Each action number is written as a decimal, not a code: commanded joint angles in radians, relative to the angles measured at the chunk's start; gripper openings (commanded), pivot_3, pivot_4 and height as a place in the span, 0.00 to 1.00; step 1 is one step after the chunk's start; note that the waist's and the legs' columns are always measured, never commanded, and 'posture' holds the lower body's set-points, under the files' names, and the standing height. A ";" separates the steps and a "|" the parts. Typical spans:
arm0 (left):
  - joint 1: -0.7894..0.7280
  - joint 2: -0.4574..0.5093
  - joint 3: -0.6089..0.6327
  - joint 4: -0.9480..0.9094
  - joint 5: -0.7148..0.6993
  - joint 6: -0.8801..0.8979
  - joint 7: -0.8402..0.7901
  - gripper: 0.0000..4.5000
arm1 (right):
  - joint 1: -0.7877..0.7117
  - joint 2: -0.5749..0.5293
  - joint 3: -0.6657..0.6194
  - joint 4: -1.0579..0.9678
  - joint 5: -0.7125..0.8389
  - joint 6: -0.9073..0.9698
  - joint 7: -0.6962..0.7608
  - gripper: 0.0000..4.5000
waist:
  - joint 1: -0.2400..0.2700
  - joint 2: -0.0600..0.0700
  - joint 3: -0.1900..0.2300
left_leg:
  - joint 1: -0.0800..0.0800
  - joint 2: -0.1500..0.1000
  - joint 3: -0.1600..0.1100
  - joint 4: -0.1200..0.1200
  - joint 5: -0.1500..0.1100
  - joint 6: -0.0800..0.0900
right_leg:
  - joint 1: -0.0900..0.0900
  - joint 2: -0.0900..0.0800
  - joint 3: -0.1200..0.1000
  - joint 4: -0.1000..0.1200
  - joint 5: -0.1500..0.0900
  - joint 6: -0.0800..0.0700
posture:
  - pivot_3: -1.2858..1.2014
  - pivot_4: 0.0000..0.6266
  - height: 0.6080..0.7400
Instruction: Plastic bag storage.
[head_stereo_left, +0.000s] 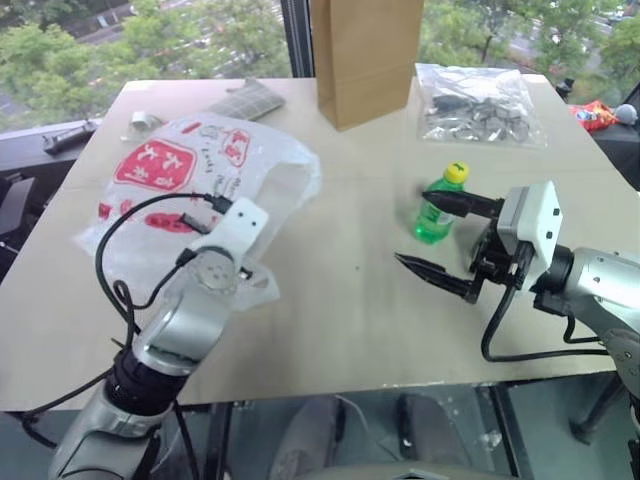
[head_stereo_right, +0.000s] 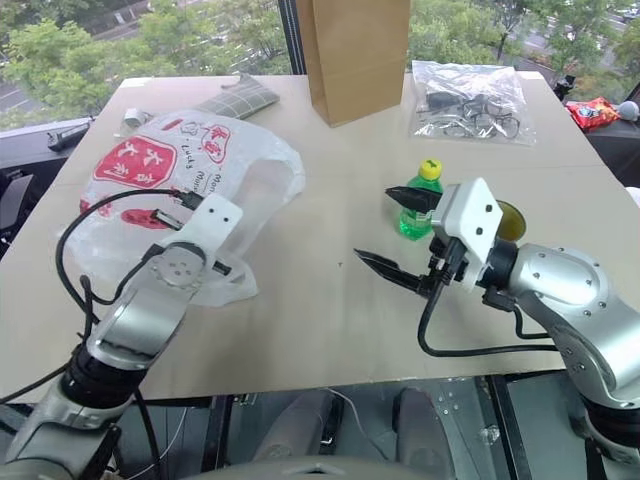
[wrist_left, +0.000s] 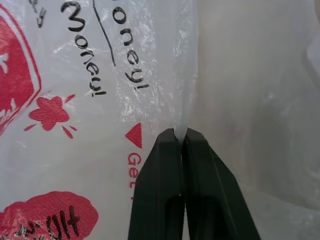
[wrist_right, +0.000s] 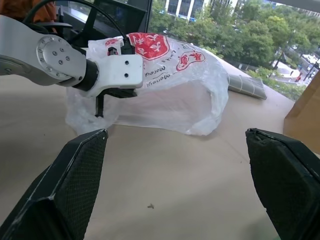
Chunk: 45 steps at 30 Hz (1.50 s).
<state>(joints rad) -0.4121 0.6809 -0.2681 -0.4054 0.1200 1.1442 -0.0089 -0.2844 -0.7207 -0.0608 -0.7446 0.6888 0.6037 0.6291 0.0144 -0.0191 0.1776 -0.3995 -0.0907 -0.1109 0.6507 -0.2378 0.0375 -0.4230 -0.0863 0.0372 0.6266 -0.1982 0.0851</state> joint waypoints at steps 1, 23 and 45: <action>-0.020 -0.006 0.091 -0.016 0.028 -0.086 -0.009 0.01 | -0.006 -0.002 -0.034 -0.036 0.008 -0.005 -0.018 1.00 | -0.002 0.000 0.000 | 0.000 0.000 0.000 0.000 0.000 0.000 | 0.000 0.000 0.000 0.000 0.000 0.000 | 0.52 0.24 1.00; -0.174 -0.036 0.487 -0.088 -0.286 -0.153 -0.299 0.01 | -0.317 0.238 0.017 0.321 -0.255 0.413 -0.467 1.00 | -0.003 0.000 -0.001 | 0.000 -0.002 0.000 0.000 0.001 0.000 | -0.001 0.000 0.001 0.001 0.001 -0.001 | 0.52 0.24 1.00; -0.249 -0.112 0.595 -0.160 -0.551 -0.021 -0.340 0.00 | -0.522 0.692 -0.110 0.388 -0.010 0.406 -0.511 0.28 | -0.047 0.000 0.000 | -0.002 -0.001 0.003 0.000 0.001 0.000 | -0.010 0.001 0.005 0.011 0.001 -0.002 | 0.52 0.24 1.00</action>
<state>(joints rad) -0.6296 0.5702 0.2857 -0.5299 -0.4090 1.1142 -0.3608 -0.7649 -0.0587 -0.1327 -0.3563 0.6401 1.0590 0.1356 -0.0329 -0.0186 0.1774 -0.4016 -0.0919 -0.1074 0.6508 -0.2367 0.0374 -0.4327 -0.0858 0.0424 0.6376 -0.1975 0.0835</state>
